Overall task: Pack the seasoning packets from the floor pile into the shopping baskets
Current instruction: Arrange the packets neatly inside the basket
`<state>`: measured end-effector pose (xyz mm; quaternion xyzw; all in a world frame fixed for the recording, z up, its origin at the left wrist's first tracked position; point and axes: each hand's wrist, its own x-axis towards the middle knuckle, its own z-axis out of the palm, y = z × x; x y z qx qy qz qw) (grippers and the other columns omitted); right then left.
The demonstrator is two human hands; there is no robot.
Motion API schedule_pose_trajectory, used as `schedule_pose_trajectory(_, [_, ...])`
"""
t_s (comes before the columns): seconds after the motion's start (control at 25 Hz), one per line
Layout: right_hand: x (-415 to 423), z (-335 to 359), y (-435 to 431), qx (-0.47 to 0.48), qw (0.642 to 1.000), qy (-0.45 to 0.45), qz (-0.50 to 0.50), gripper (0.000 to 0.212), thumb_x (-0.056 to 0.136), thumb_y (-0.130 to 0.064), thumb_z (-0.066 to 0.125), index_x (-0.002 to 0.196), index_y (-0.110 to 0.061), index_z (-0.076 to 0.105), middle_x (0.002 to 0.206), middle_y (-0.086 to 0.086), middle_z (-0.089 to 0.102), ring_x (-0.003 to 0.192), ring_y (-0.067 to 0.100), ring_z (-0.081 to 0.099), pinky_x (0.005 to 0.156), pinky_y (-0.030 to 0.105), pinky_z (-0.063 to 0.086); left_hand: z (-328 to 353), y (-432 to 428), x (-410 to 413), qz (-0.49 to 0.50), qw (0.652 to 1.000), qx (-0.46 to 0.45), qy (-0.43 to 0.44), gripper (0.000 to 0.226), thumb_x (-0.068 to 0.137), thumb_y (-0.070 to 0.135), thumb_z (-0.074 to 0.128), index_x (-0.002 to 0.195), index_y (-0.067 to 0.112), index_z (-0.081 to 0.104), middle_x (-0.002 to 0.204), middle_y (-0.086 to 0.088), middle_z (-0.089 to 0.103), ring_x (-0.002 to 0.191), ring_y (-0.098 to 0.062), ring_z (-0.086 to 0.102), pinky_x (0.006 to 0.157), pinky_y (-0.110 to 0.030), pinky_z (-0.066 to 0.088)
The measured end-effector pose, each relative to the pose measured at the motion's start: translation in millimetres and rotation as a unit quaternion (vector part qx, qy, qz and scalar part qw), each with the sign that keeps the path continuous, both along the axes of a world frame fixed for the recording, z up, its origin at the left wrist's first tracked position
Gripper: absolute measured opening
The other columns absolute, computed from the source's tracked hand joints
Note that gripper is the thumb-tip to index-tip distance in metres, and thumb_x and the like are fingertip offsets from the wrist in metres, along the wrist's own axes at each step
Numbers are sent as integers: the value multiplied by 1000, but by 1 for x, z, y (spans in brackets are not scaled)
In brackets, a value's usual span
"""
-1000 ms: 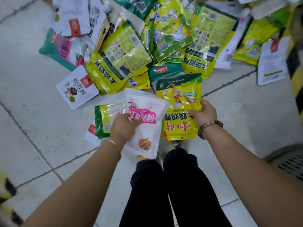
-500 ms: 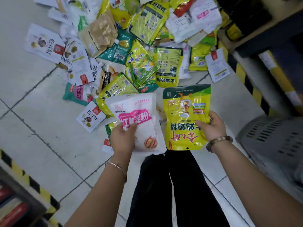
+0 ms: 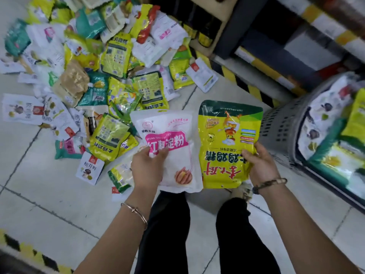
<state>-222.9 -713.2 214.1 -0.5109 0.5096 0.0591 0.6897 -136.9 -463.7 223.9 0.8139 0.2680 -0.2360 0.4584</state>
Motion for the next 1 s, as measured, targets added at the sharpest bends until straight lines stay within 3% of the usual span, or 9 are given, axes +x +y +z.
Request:
schedule_pose_trajectory(0.12, [-30, 1, -39, 1, 995, -8, -95, 39, 86, 11, 50, 121, -6, 51, 100, 1, 69, 81, 11, 66, 77, 29, 53, 2, -54, -21, -36, 999, -15, -8, 27, 79, 29, 70, 56, 20, 59, 45, 6, 57, 46, -15, 54, 55, -35, 46])
schedule_pose_trajectory(0.2, [-55, 5, -69, -11, 988, 7, -156, 51, 83, 11, 53, 132, 0, 42, 114, 10, 62, 91, 18, 63, 86, 36, 49, 6, -93, -38, -60, 998, -23, -4, 25, 76, 34, 66, 58, 19, 59, 42, 5, 56, 42, -14, 51, 53, -35, 46])
schedule_pose_trajectory(0.32, [-97, 12, -124, -45, 976, 28, -210, 52, 78, 9, 60, 127, -4, 48, 121, 15, 59, 101, 23, 59, 91, 39, 46, 13, -158, -64, -94, 995, -37, -4, 21, 79, 30, 65, 61, 20, 60, 43, 4, 56, 43, -14, 51, 52, -36, 46])
schedule_pose_trajectory(0.48, [-152, 21, -198, -95, 946, 65, -302, 33, 71, 3, 67, 93, -20, 58, 125, 18, 56, 115, 31, 54, 101, 46, 41, 22, -247, -93, -163, 984, -59, -27, 27, 86, 21, 64, 60, 26, 58, 47, 12, 57, 46, -2, 49, 54, -24, 43])
schedule_pose_trajectory(0.6, [-195, 23, -246, -103, 925, 67, -359, 39, 70, 2, 67, 105, -12, 60, 113, 12, 61, 103, 28, 58, 87, 40, 46, 27, -313, -115, -206, 975, -78, -40, 29, 88, 17, 61, 61, 23, 54, 43, 17, 52, 38, 2, 45, 40, -12, 31])
schedule_pose_trajectory(0.68, [-222, 24, -272, -98, 912, 62, -394, 36, 67, 2, 67, 100, -12, 61, 95, 4, 64, 88, 22, 60, 78, 36, 45, 28, -349, -130, -228, 970, -78, -37, 27, 90, 17, 60, 64, 20, 55, 41, 16, 50, 35, 0, 44, 41, -15, 33])
schedule_pose_trajectory(0.76, [-246, 22, -296, -93, 903, 66, -415, 36, 66, 4, 65, 98, -12, 62, 87, 1, 64, 85, 23, 60, 78, 37, 46, 26, -380, -144, -255, 964, -65, -33, 25, 90, 18, 59, 65, 21, 56, 44, 13, 53, 38, -1, 47, 45, -20, 37])
schedule_pose_trajectory(0.92, [-281, 15, -338, -90, 878, 76, -464, 34, 66, 7, 64, 89, -18, 60, 91, 6, 63, 91, 27, 59, 82, 42, 47, 19, -429, -165, -286, 955, -72, -27, 21, 90, 15, 58, 71, 23, 60, 63, 7, 60, 61, -13, 54, 64, -32, 43])
schedule_pose_trajectory(1.0, [-288, 14, -357, -97, 872, 70, -475, 31, 66, 7, 64, 85, -18, 60, 87, 5, 63, 84, 26, 60, 77, 40, 48, 15, -451, -171, -307, 949, -71, -25, 22, 90, 13, 57, 70, 22, 58, 58, 12, 56, 59, -13, 50, 62, -30, 41])
